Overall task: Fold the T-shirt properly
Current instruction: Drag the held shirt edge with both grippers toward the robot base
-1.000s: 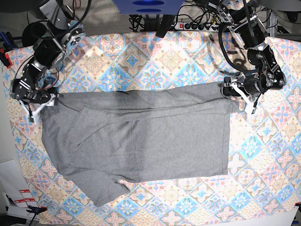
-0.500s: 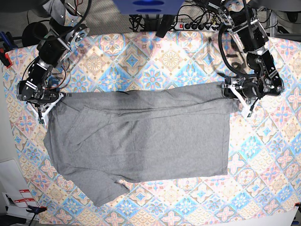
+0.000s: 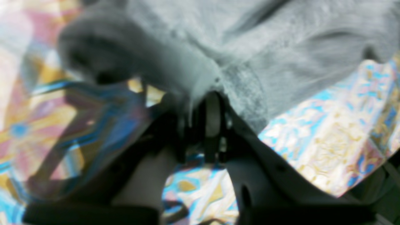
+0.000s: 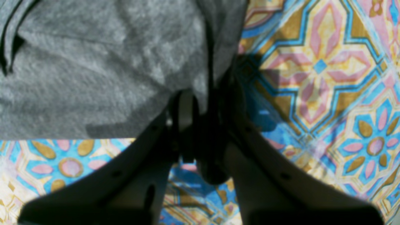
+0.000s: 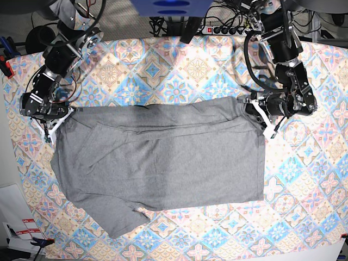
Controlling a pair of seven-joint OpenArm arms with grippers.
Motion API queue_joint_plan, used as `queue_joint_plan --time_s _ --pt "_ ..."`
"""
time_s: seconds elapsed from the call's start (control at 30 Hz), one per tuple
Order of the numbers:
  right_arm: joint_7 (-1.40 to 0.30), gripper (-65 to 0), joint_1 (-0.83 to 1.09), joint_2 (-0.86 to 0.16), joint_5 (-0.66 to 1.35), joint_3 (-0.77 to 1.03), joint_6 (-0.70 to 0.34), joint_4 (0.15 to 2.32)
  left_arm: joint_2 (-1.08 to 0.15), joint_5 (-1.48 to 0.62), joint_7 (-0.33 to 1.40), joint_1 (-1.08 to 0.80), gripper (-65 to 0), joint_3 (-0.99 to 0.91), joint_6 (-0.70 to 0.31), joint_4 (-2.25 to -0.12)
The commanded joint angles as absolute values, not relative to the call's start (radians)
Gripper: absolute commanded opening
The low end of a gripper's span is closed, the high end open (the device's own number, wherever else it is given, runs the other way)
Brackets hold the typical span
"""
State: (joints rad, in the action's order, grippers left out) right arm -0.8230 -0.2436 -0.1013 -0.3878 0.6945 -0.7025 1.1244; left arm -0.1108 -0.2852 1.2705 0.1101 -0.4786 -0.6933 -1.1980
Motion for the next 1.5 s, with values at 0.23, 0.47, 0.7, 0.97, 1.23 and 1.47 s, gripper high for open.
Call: queue_joint_plan --time_s 0.23,0.47,0.7,0.97,1.23,1.47 --pt "-0.903 -63.9 -0.199 -0.116 -0.397 0.691 -0.698 1.150 -0.122 -0.275 1.296 0.013 -64.9 -0.473 -0.698 -1.208" --pt "-0.903 -63.9 -0.130 -0.120 -0.397 0.699 -0.698 1.152 -0.189 -0.271 1.296 -0.067 -64.9 -0.478 -0.698 -1.210" --pt "-0.903 -63.9 -0.045 -0.114 -0.395 0.754 -0.698 1.280 -0.242 -0.275 1.293 -0.142 -65.0 -0.483 -0.698 -1.242" --pt "-0.975 -64.0 0.019 -0.119 -0.395 0.780 -0.698 1.369 -0.271 -0.265 1.296 -0.228 -65.0 -0.541 -0.698 -1.322" --pt "-0.984 -64.0 0.062 -0.114 -0.395 0.780 -0.698 1.369 -0.291 -0.266 1.293 -0.294 -65.0 -0.545 -0.698 -1.322" --pt "-1.017 -64.0 0.111 -0.114 -0.395 0.780 -0.698 1.369 -0.295 -0.266 1.274 -0.341 -65.0 -0.545 -0.698 -1.323"
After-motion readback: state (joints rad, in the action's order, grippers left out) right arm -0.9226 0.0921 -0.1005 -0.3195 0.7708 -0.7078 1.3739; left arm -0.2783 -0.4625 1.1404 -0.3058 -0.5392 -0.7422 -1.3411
